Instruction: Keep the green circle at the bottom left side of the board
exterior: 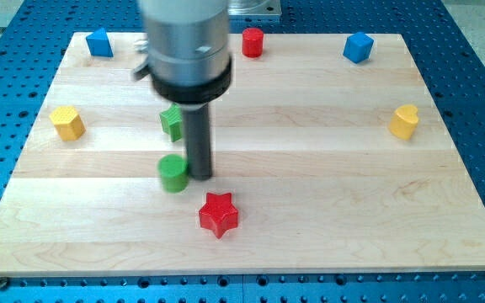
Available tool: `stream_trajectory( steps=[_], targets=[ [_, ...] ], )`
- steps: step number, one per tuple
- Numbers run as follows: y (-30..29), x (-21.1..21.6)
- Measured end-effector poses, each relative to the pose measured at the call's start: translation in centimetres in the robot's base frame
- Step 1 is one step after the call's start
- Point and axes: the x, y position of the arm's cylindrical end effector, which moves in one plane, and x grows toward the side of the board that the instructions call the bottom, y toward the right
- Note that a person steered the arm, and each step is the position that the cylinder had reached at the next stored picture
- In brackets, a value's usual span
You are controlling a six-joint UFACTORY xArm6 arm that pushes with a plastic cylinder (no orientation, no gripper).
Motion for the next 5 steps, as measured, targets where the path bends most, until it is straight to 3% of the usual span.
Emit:
stream_trajectory(
  steps=[1, 3, 4, 5],
  targets=[
    [-9.1, 0.8],
    [-17.8, -2.6],
    [-17.2, 4.9],
    [-13.7, -0.6]
  ],
)
